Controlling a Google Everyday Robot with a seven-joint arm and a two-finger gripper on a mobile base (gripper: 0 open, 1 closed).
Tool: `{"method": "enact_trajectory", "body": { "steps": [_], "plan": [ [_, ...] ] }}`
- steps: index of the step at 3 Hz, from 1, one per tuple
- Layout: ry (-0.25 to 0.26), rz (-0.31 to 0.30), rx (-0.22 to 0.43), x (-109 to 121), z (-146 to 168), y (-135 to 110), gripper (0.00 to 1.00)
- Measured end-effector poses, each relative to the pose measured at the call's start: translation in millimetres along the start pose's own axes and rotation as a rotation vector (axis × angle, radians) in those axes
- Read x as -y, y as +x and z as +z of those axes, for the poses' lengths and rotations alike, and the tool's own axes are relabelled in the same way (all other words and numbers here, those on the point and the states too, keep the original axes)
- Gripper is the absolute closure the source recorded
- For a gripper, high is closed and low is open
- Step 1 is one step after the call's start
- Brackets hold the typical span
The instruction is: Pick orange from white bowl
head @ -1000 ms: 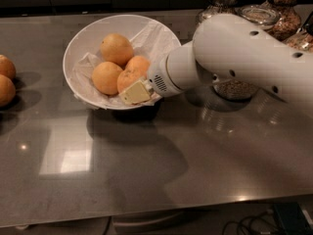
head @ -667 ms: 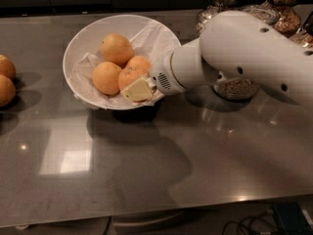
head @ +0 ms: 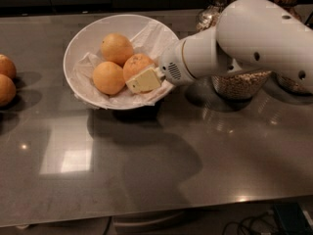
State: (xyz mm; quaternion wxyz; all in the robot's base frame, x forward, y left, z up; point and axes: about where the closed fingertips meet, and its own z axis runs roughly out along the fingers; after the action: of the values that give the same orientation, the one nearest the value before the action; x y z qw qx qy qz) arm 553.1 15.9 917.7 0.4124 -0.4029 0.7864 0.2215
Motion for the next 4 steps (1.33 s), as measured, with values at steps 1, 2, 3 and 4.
{"method": "enact_trajectory", "body": {
  "steps": [1, 2, 3, 4],
  "plan": [
    [0.000, 0.000, 0.000, 1, -1, 2, 1.00],
    [0.000, 0.000, 0.000, 2, -3, 3, 1.00],
    [-0.004, -0.001, -0.001, 5, -4, 5, 1.00],
    [-0.019, -0.036, -0.013, 14, -1, 5, 1.00]
  ]
}}
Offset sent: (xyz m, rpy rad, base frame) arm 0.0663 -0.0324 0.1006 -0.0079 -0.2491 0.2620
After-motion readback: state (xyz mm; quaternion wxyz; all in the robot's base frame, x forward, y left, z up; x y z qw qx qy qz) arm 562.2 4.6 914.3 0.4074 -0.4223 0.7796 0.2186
